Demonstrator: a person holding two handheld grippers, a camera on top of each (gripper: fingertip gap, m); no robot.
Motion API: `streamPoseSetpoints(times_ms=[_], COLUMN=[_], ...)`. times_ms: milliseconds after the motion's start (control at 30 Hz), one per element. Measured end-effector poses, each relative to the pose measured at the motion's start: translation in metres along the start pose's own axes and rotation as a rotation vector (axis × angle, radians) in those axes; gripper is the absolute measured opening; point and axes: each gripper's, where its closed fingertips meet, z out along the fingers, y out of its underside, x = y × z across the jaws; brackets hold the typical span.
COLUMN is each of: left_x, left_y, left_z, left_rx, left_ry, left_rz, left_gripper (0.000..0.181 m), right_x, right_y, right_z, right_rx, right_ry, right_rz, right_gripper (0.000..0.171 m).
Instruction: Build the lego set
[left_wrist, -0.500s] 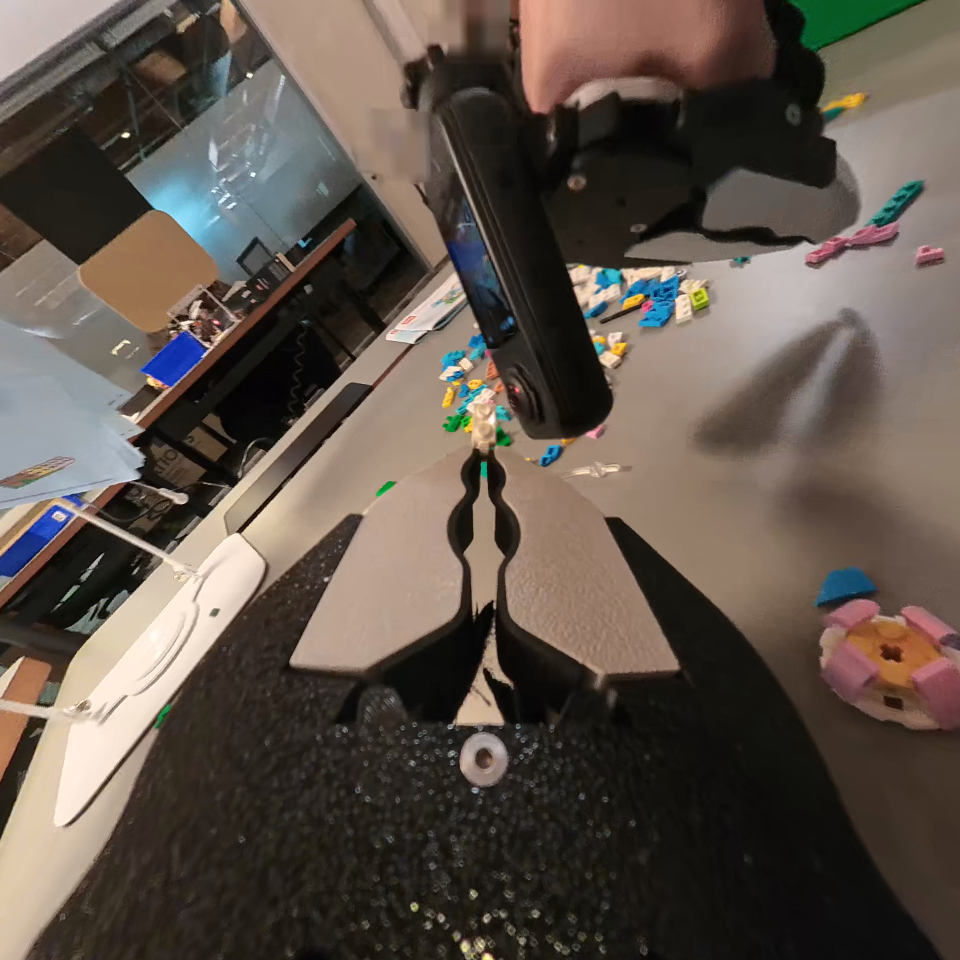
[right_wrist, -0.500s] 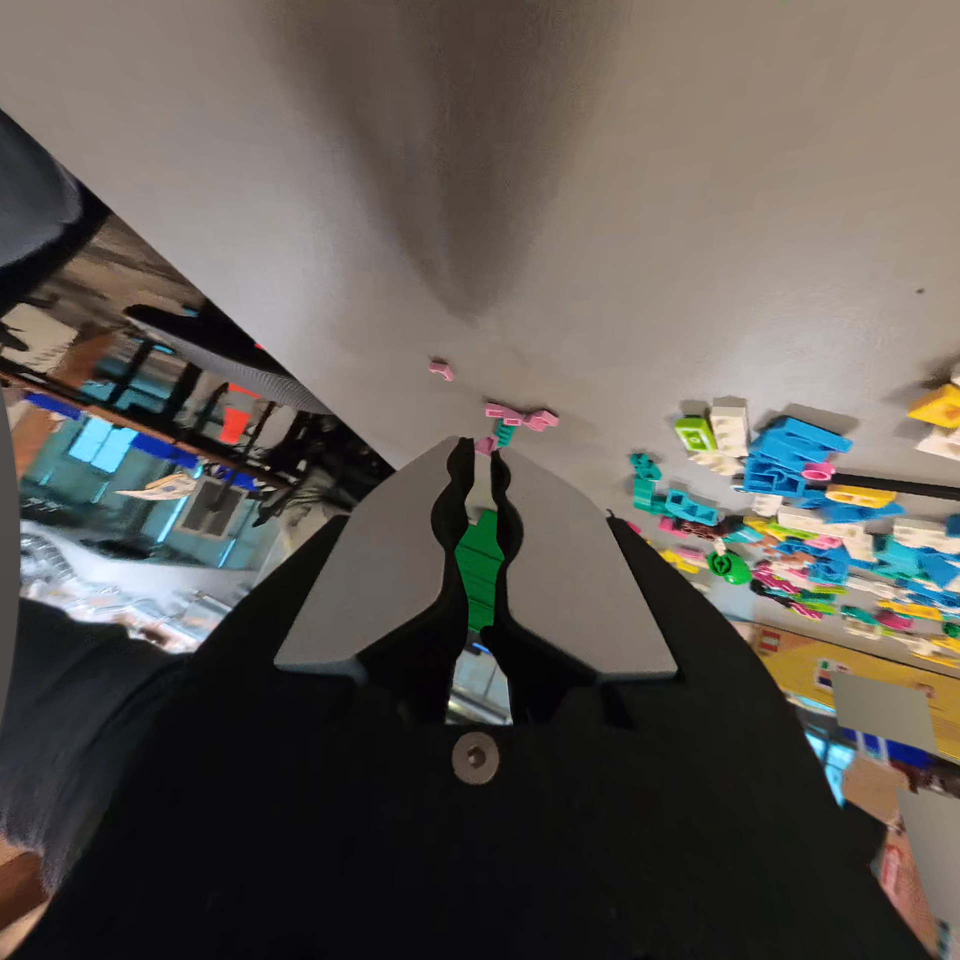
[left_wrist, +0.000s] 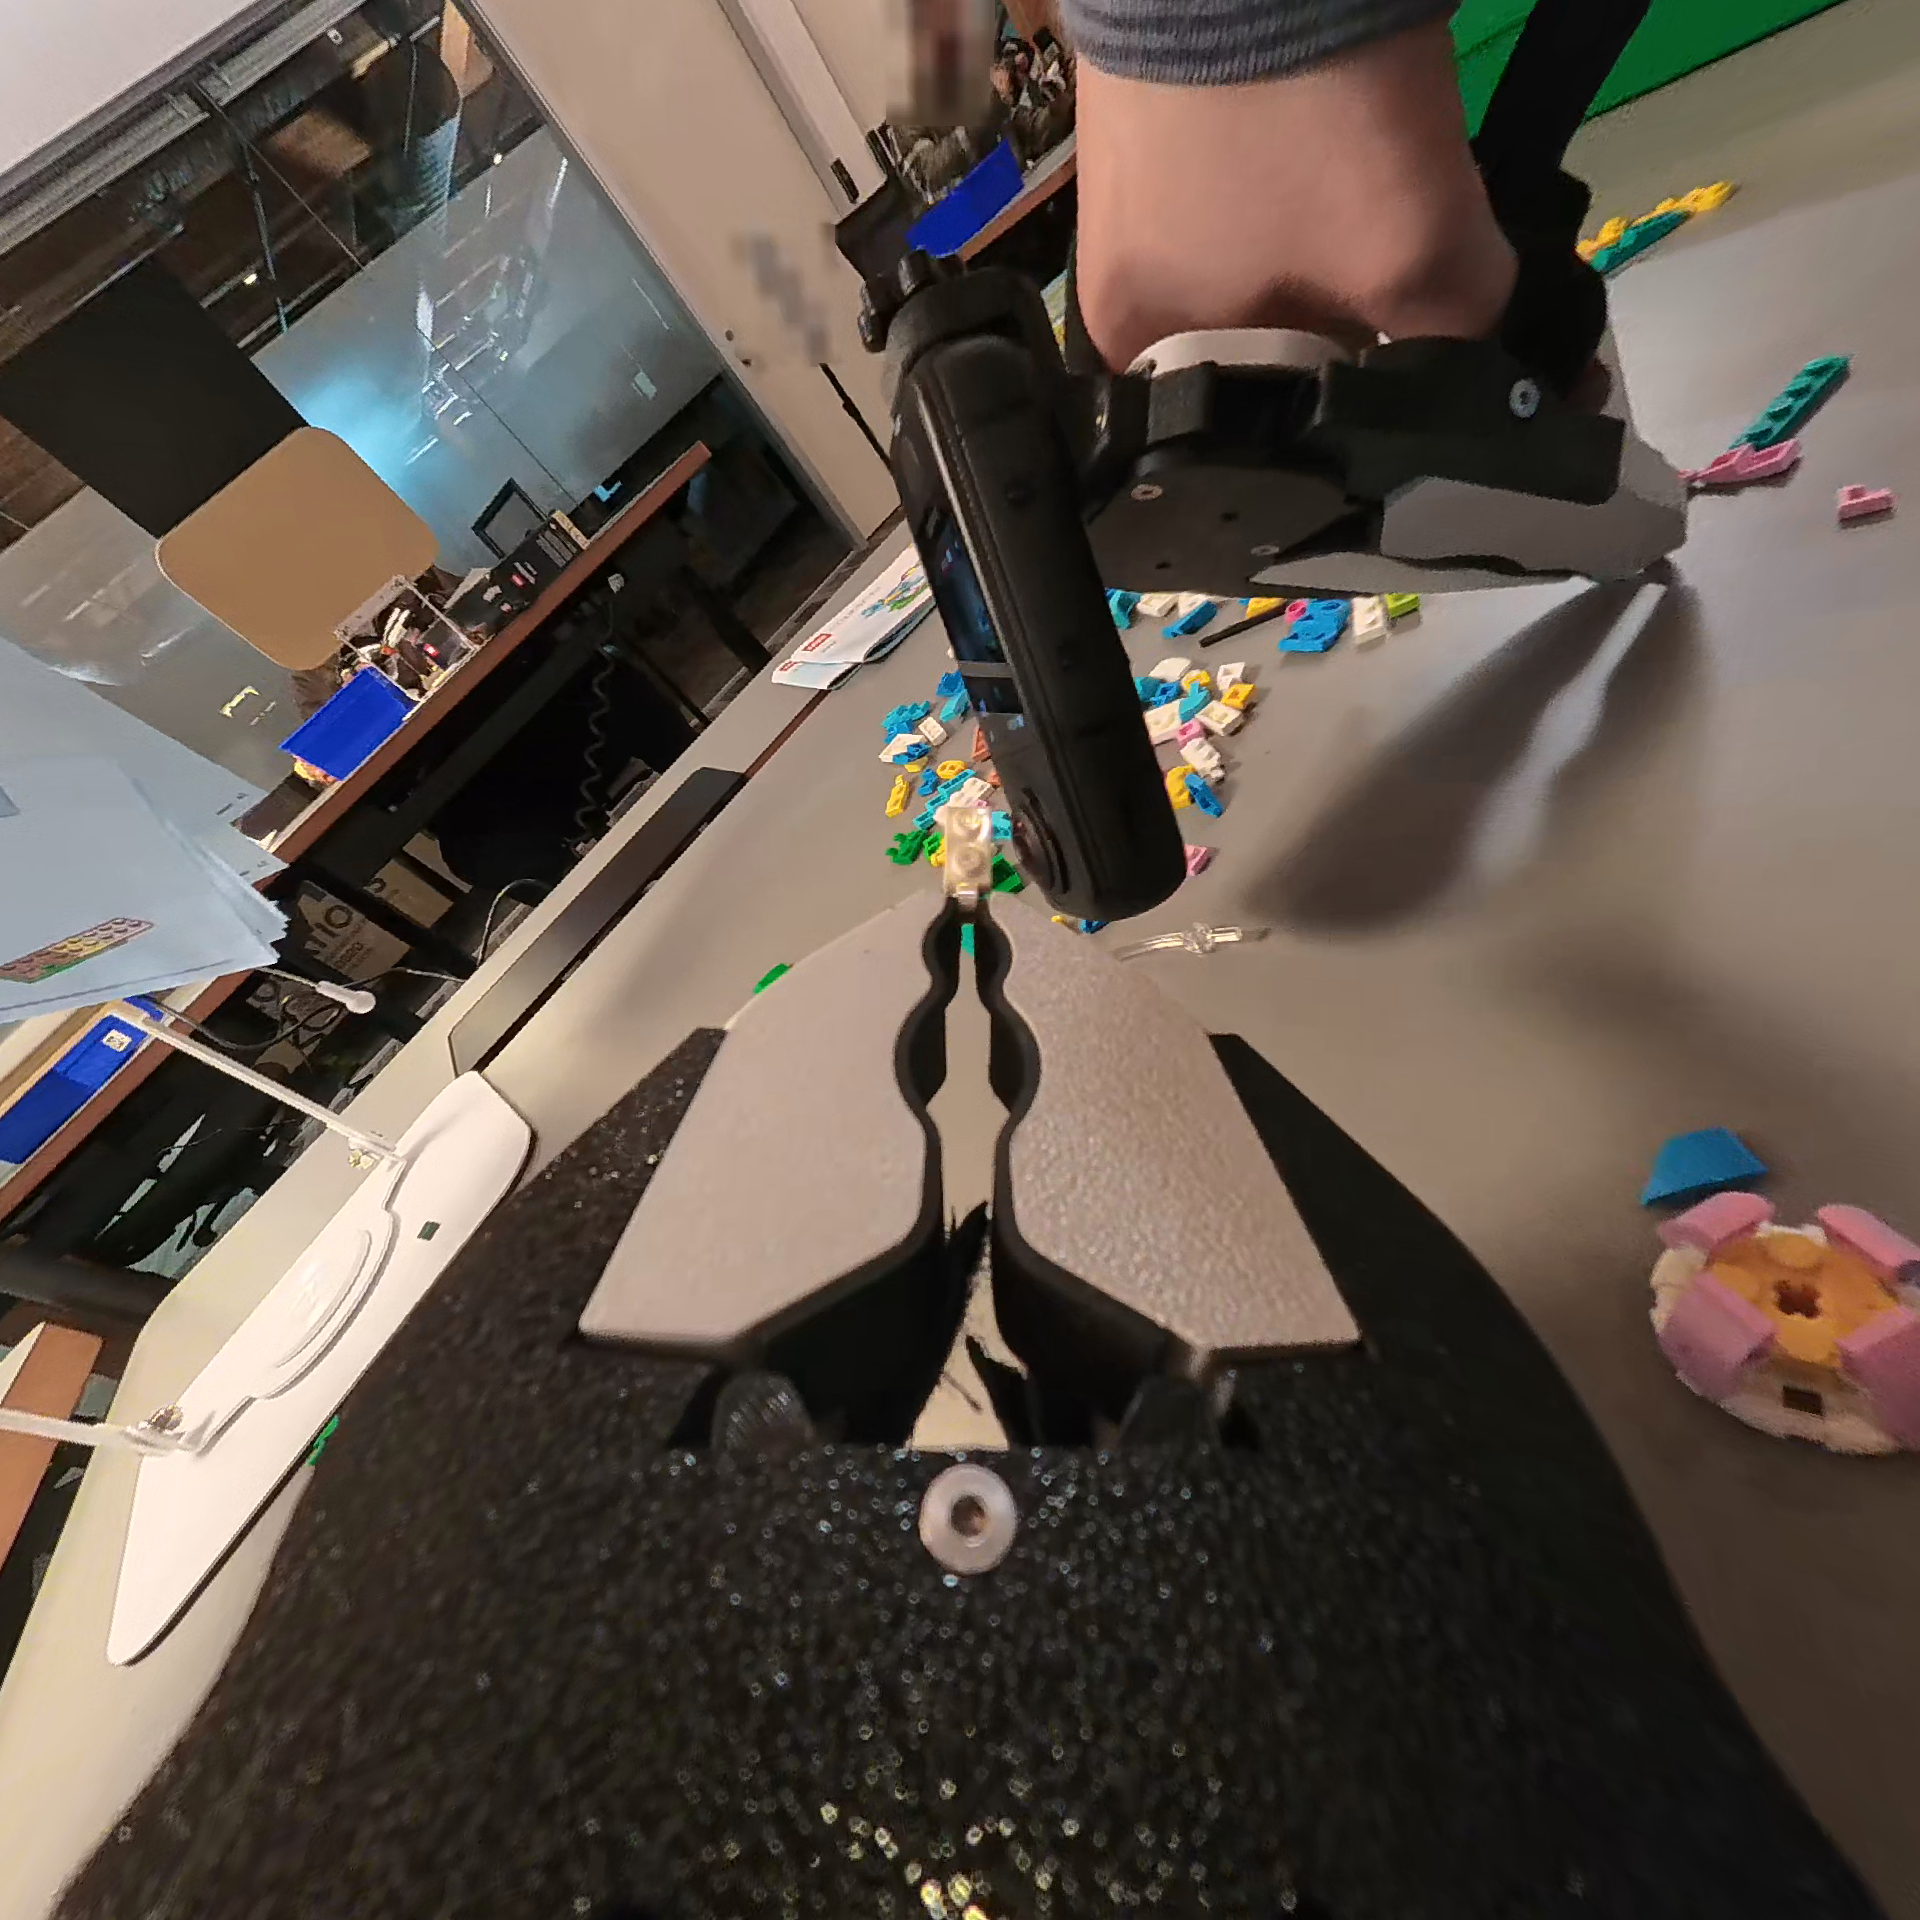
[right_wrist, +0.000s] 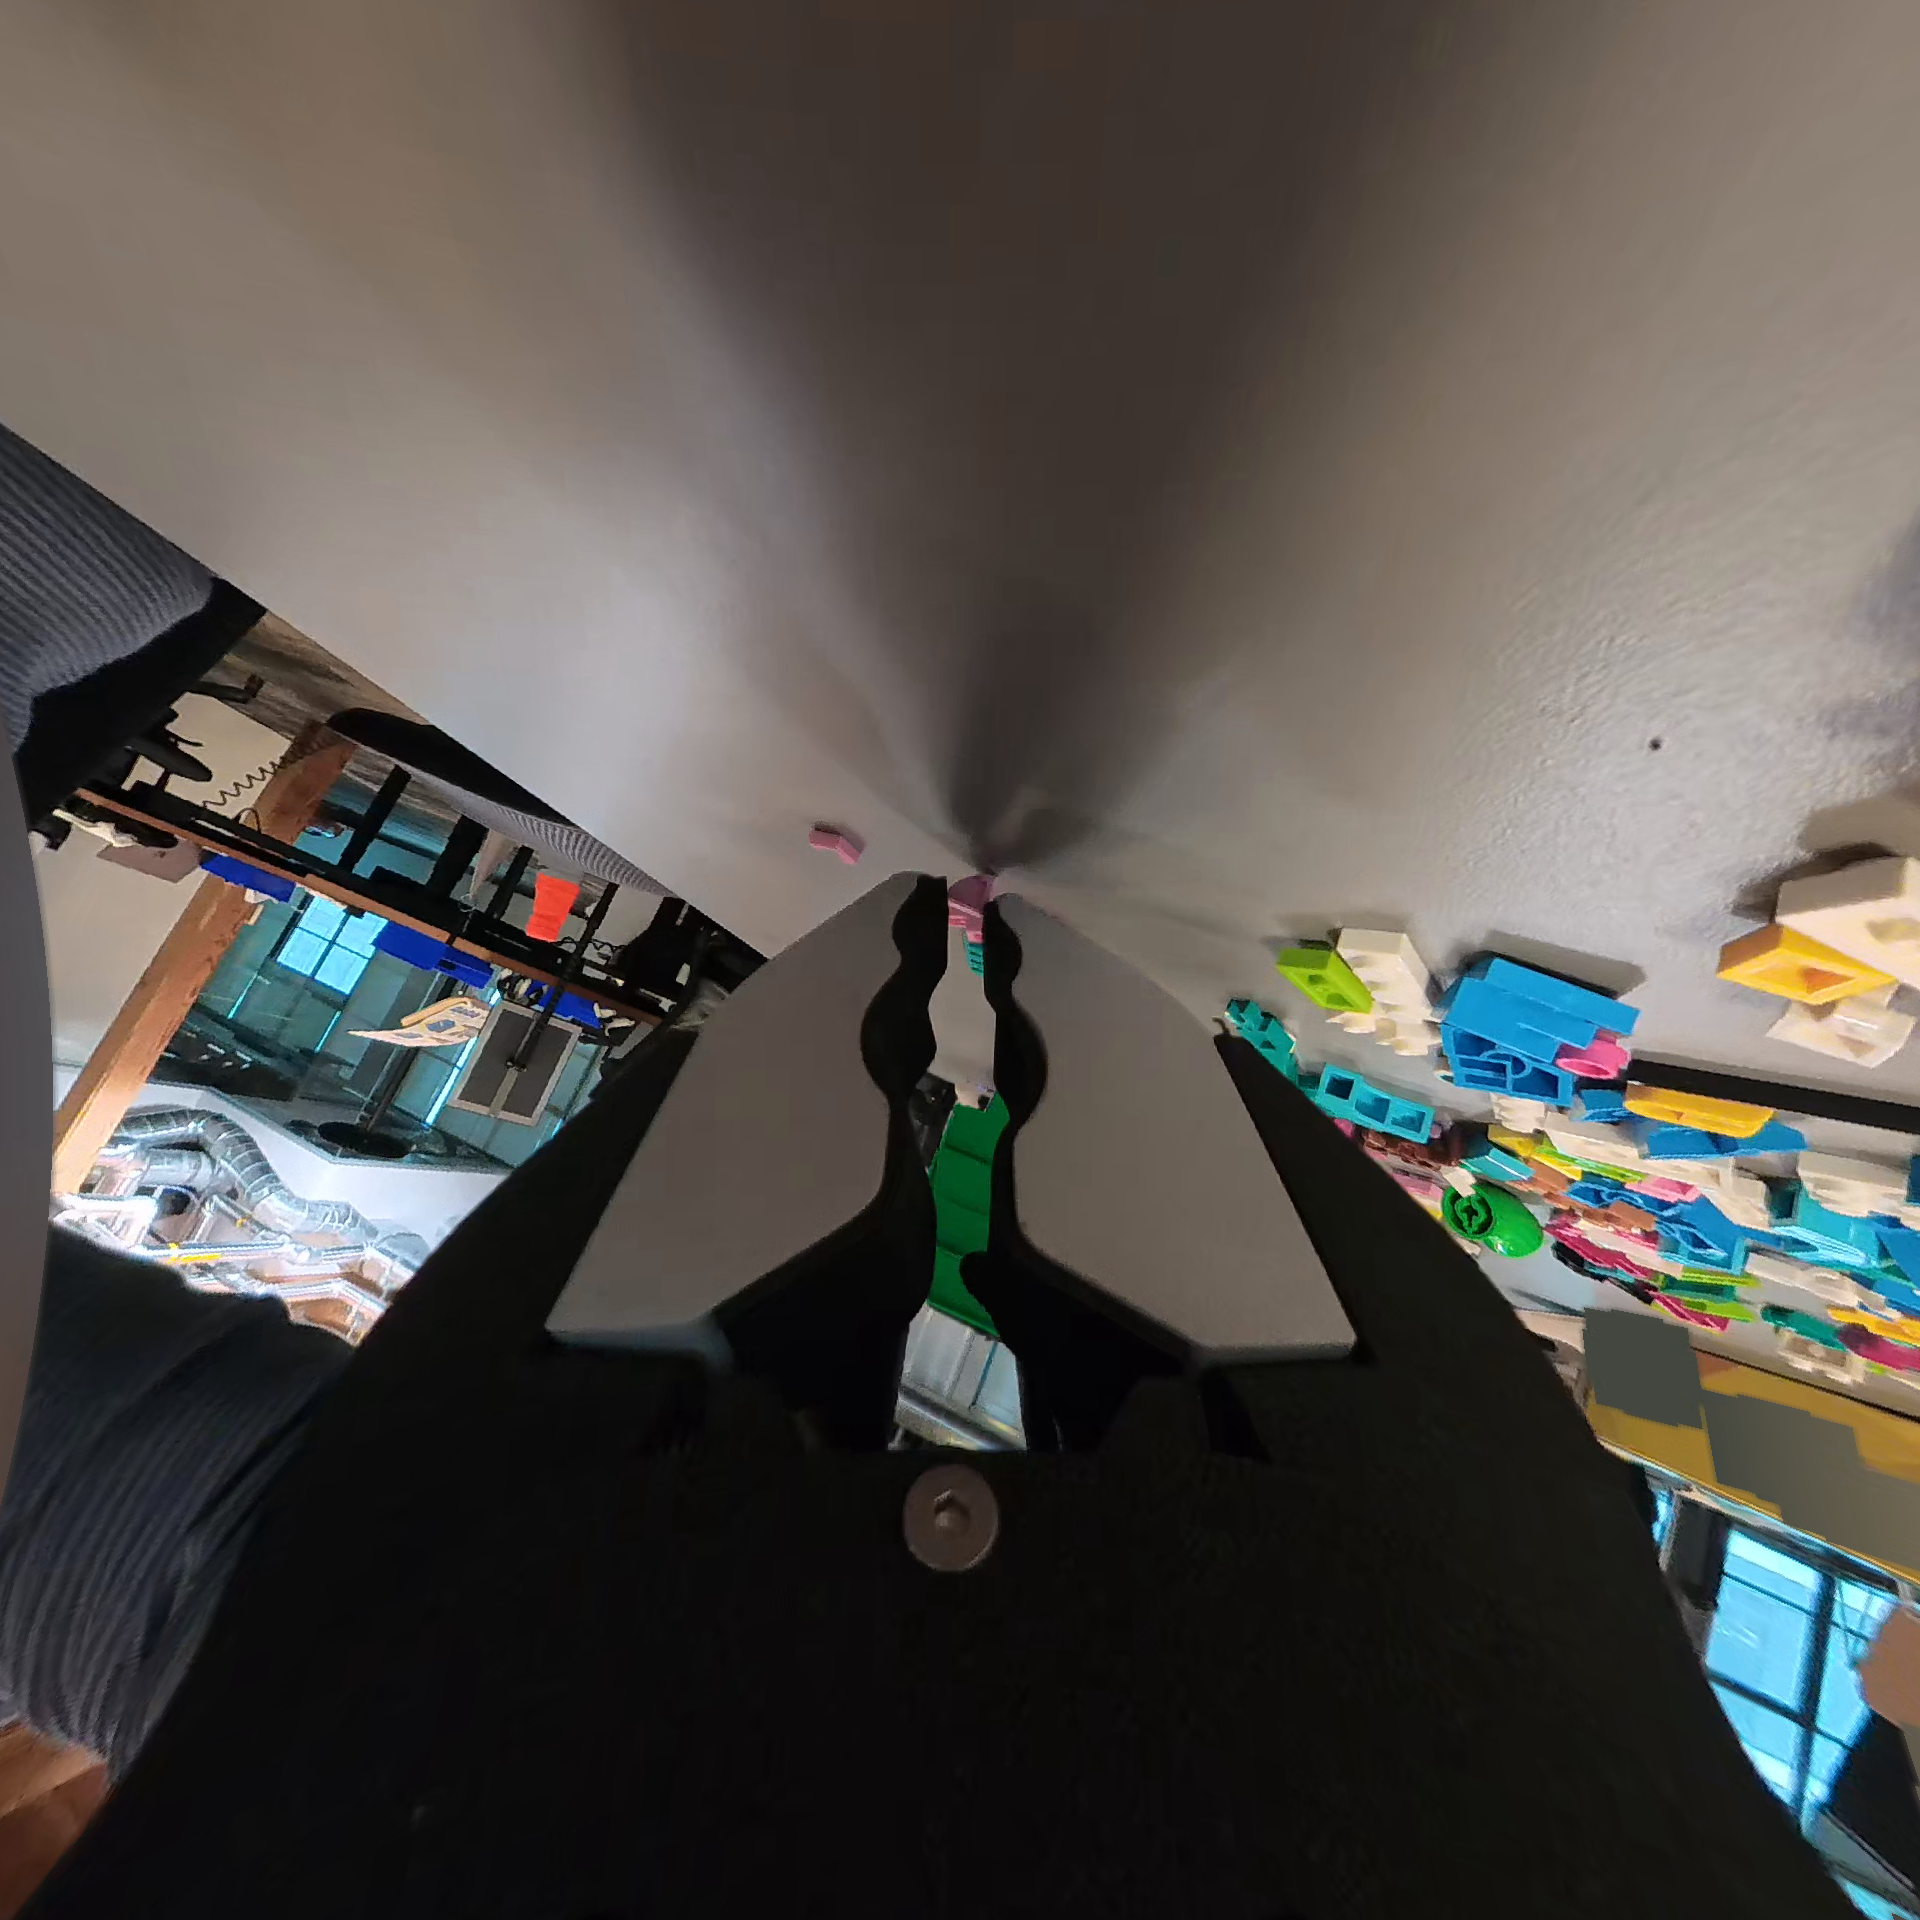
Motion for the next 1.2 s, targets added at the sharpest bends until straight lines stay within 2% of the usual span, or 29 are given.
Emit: streamPoseSetpoints(times_ms=[233,367,467,600,700,867,967,1067,1200], left_x=[0.005,0.006,0.008,0.012,0.007,-0.018,-0.035,-0.037,-0.032], left_y=[0.001,0.001,0.000,-0.001,-0.001,0.005,0.006,0.008,0.008], left_z=[0.001,0.002,0.001,0.001,0.001,-0.005,-0.012,-0.012,-0.010], left_rx=[-0.009,-0.011,-0.001,0.006,0.011,0.016,0.047,0.056,0.059], left_ry=[0.021,0.028,0.043,0.069,0.057,-0.043,-0.110,-0.101,-0.064], left_rz=[0.011,0.012,0.010,-0.006,-0.047,-0.160,-0.224,-0.269,-0.281], left_gripper=[0.002,0.002,0.002,0.002,0.002,0.002,0.002,0.002,0.002], right_x=[0.005,0.006,0.005,-0.006,-0.008,-0.007,-0.013,-0.011,-0.009], right_y=[-0.011,-0.015,-0.015,-0.011,0.004,0.013,0.014,0.016,0.008], right_z=[-0.007,-0.015,-0.030,-0.055,-0.044,-0.008,-0.008,-0.012,-0.011], right_rx=[0.077,0.191,0.388,0.820,1.002,1.110,1.202,1.259,1.293], right_ry=[0.041,0.089,0.175,0.320,0.382,0.443,0.529,0.627,0.588], right_rz=[-0.013,-0.022,-0.053,-0.097,-0.067,-0.009,-0.012,-0.011,-0.024], right_gripper=[0.008,0.022,0.027,0.026,0.023,0.022,0.019,0.014,0.009])
